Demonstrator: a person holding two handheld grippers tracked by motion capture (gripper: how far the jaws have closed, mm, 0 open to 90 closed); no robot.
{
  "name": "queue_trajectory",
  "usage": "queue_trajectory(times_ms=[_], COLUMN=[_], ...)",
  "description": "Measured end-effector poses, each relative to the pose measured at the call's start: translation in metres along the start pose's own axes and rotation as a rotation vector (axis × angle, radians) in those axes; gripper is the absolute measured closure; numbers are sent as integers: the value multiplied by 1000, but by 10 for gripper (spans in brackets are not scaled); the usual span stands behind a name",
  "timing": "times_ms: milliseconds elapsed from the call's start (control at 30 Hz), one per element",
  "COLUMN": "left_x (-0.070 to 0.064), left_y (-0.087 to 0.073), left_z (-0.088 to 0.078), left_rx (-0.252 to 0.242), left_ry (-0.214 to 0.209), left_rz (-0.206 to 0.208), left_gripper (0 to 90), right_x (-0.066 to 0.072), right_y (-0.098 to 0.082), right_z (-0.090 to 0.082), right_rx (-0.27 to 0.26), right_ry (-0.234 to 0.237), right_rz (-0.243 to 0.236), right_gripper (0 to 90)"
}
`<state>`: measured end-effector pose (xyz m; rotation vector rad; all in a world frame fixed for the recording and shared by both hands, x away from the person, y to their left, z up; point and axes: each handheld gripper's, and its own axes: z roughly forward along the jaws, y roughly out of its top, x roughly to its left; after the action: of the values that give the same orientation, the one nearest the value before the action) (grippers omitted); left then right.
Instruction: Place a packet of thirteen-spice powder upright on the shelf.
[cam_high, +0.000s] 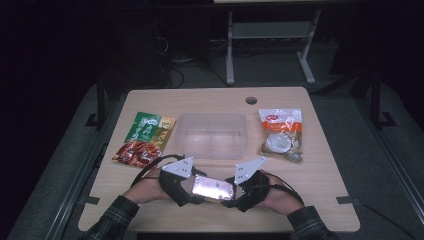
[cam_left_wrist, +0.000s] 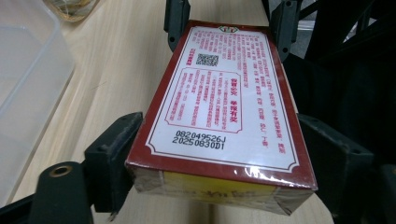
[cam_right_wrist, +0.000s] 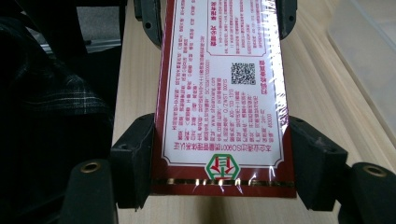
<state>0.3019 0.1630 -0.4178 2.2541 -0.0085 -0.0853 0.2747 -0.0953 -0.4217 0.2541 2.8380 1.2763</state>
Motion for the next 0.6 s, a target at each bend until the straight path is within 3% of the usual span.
queue_trajectory(times_ms=[133,467,600], left_x=[0,0,-1], left_y=[0,-3,-4], left_z=[0,3,3], left_rx=[0,13,10], left_ry=[-6,-22,-39], left_rz=[-1,4,-1], left_gripper=[241,286,301], right_x=[0,1,-2], right_y=[0,0,-1], right_z=[1,2,3], right_rx=[6,5,11], right_ry=[1,6,17], right_rz=[-21,-12,-36], right_gripper=[316,315,313])
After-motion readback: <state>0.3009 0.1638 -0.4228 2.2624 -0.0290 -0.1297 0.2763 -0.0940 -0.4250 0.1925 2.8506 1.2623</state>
